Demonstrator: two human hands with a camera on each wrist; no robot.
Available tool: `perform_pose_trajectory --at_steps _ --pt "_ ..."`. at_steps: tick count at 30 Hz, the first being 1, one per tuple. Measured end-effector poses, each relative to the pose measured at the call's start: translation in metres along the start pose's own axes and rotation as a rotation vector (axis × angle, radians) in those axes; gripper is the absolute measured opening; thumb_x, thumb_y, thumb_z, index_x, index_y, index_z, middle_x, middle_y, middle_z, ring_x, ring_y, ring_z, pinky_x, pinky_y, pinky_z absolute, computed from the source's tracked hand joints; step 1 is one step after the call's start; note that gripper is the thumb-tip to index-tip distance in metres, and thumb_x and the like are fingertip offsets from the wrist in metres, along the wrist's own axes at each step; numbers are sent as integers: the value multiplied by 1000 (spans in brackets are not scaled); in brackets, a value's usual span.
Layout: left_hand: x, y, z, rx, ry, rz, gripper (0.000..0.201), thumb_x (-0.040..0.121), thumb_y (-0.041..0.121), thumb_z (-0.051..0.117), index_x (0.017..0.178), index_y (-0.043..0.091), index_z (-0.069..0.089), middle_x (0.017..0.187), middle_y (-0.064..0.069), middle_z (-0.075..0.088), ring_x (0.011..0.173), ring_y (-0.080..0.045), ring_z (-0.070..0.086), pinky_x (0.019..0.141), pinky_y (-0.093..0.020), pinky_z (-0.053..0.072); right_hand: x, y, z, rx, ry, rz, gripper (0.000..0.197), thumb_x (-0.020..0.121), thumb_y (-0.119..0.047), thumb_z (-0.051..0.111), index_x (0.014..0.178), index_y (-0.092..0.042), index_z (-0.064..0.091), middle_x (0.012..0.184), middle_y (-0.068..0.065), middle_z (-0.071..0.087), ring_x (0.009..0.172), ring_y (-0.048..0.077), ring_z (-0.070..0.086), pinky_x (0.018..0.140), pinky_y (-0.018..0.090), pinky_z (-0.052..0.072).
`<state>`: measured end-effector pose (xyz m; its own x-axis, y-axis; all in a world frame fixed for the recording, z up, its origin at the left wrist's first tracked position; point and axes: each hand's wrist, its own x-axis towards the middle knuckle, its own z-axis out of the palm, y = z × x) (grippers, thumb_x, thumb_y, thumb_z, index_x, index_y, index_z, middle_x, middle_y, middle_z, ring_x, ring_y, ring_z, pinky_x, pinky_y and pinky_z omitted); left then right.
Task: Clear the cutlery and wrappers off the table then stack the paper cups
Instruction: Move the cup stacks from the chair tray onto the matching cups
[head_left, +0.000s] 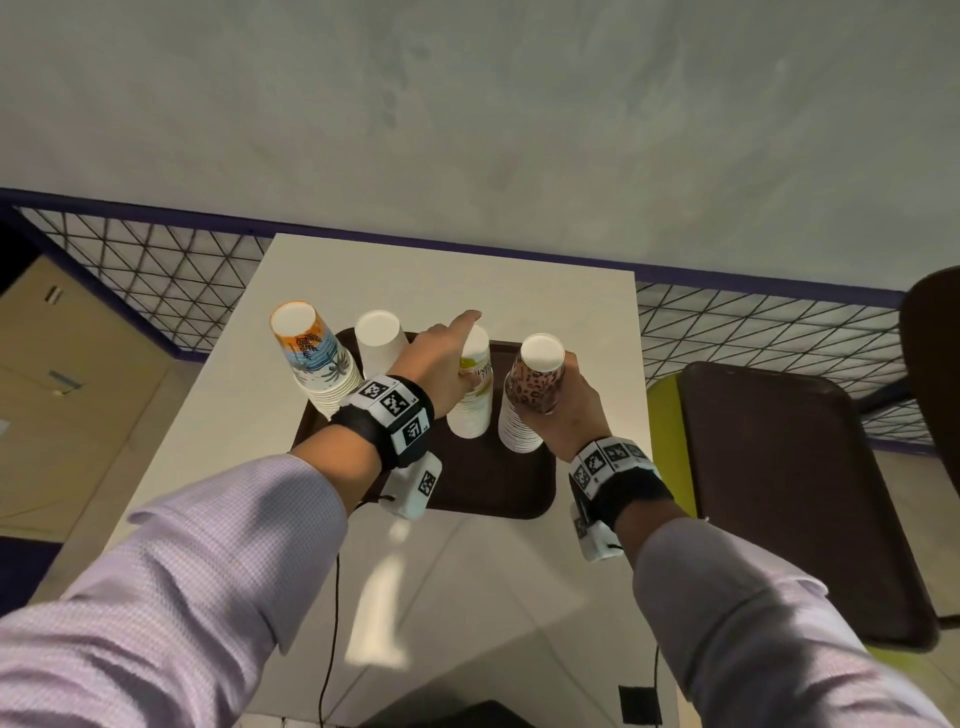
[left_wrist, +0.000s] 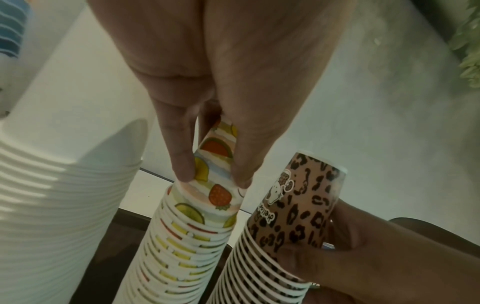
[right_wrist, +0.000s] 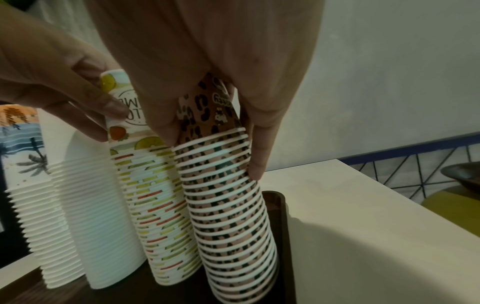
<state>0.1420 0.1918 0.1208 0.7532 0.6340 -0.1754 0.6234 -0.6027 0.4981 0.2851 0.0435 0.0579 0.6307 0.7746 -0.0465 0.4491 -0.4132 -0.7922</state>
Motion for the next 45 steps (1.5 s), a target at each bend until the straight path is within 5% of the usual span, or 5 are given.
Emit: perform_pose_trajectory --at_steps 6,29,34,40,45 --pt "-2 -3 -1 34 -23 7 84 91 22 73 158 26 22 136 -19 56 125 -37 54 103 -44 47 3 3 0 -2 -4 1 84 79 -39 83 145 -19 37 136 4 61 126 26 59 100 34 49" --pt "-8 -1 -3 -19 -16 -40 89 88 22 76 158 34 21 141 -13 54 130 -32 52 106 -42 45 2 -2 2 2 31 -25 76 79 -25 86 139 -9 43 128 9 63 121 28 62 91 24 48" --pt "-27 9 -24 -107 48 -41 110 82 39 81 160 37 4 140 -10 52 129 -28 52 104 -42 43 -4 -16 -11 96 37 3 108 68 -25 92 154 -18 26 145 8 48 137 26 47 112 47 44" --pt "-51 -17 -66 -34 523 40 63 94 44 62 150 29 38 136 -7 50 125 -25 48 103 -44 47 -24 -88 -37 -230 384 -379 80 78 -37 78 148 -19 44 148 10 43 138 29 36 110 34 32" --pt "-40 -38 -67 177 306 -91 84 86 50 69 156 26 29 146 -15 41 133 -36 40 106 -49 42 -13 -127 -14 -352 98 -516 67 86 -28 72 147 -17 48 144 11 46 131 30 42 101 44 48"
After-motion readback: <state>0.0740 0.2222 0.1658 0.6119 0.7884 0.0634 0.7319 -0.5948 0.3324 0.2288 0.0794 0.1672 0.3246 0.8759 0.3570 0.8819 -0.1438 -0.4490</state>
